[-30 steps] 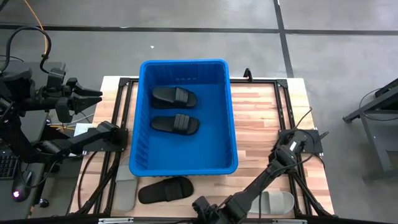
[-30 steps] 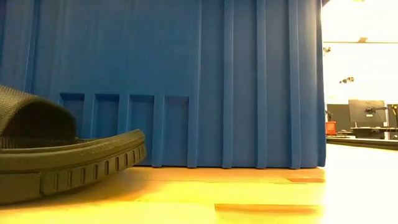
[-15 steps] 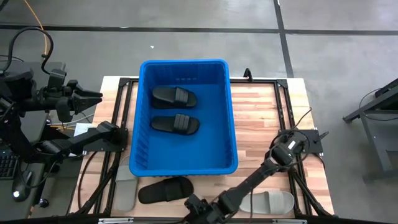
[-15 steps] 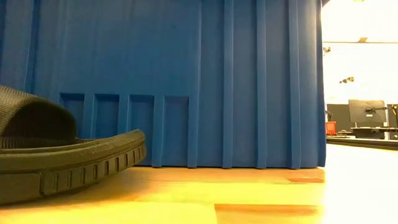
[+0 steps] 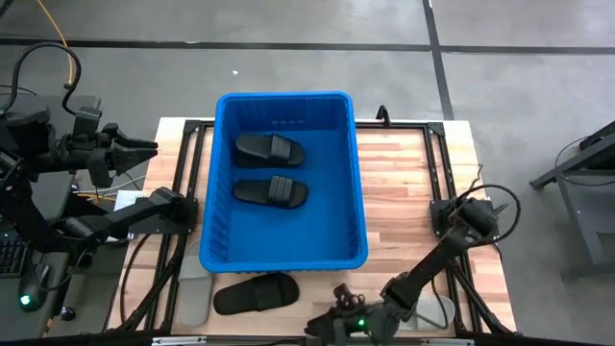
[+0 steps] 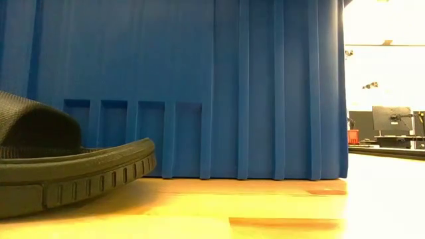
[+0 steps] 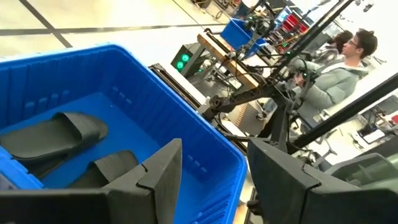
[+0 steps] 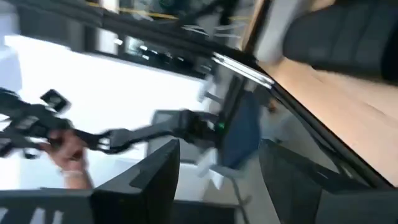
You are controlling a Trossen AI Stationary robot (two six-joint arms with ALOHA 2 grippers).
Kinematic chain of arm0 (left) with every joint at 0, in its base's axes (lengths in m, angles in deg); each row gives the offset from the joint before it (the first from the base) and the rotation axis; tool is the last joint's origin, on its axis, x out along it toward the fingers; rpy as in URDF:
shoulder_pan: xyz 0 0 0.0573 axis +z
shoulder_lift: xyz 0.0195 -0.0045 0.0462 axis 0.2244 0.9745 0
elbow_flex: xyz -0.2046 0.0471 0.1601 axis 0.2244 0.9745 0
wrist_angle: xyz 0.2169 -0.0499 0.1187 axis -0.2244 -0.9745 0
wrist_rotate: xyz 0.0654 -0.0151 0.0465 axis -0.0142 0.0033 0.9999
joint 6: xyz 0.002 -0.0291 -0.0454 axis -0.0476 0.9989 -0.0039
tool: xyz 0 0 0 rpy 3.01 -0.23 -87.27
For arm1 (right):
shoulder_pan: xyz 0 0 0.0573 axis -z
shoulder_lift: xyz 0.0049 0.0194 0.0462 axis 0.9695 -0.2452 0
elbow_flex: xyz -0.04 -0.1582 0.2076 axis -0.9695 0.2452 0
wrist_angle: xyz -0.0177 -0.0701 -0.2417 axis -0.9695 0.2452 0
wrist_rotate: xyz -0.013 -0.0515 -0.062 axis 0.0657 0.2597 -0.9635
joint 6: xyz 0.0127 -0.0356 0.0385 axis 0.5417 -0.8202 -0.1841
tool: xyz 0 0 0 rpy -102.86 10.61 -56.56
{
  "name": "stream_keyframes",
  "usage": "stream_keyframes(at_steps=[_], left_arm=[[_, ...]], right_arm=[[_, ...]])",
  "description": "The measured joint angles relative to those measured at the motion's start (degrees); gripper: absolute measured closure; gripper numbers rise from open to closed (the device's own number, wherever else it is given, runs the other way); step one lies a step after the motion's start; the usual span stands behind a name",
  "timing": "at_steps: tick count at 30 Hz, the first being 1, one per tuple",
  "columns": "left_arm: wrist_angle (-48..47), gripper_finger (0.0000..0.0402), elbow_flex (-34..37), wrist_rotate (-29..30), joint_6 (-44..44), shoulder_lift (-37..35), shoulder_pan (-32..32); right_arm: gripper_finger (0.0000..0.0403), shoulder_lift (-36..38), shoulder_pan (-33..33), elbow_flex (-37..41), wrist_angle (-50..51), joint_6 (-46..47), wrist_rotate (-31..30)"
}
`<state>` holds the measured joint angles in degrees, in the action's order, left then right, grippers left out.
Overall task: Pick and place slides into bin
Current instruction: Put the black slide into the blue container
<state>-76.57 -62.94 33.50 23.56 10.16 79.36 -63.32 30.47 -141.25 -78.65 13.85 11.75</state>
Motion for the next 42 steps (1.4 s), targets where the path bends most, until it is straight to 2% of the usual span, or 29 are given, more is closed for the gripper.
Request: stream_keyframes(at_steps=[8, 12, 18, 26, 32, 35, 39, 42], left_arm=[[0.00, 0.0229, 0.00, 0.36, -0.54, 0.00, 0.00], [0.02, 0.0229, 0.00, 0.36, -0.58, 0.00, -0.02], [0.02, 0.0229, 0.00, -1.06, -0.73, 0.00, -0.02], [0.02, 0.0229, 0.00, -1.15, -3.58, 0.00, -0.02], [0.02, 0.0229, 0.00, -1.15, -3.73, 0.00, -0.02], [0.02, 0.0229, 0.00, -1.93, -3.72, 0.00, -0.02], [0.03, 0.0229, 0.00, -2.35, -3.61, -0.05, -0.02], [0.04, 0.0229, 0.00, -3.22, -3.70, -0.24, -0.04]], right_arm=[[0.0196, -0.22, 1.67, 1.85, -2.32, 2.91, -3.70], [0.0196, -0.22, 3.04, 1.85, -1.13, 5.16, -3.27], [0.0196, -0.22, 4.46, 1.82, 4.37, 10.13, -0.58], [0.0197, -0.31, 4.56, 1.79, 15.34, 17.13, -3.54], [0.0197, -0.48, 4.62, 1.69, 16.88, 19.73, -3.55], [0.0197, -2.85, 4.85, 1.70, 17.67, 23.38, -2.51], [0.0197, -7.86, 5.00, -3.14, 14.39, 23.49, -0.28], [0.0197, -9.98, 4.82, -8.35, 17.15, 21.22, 0.11]])
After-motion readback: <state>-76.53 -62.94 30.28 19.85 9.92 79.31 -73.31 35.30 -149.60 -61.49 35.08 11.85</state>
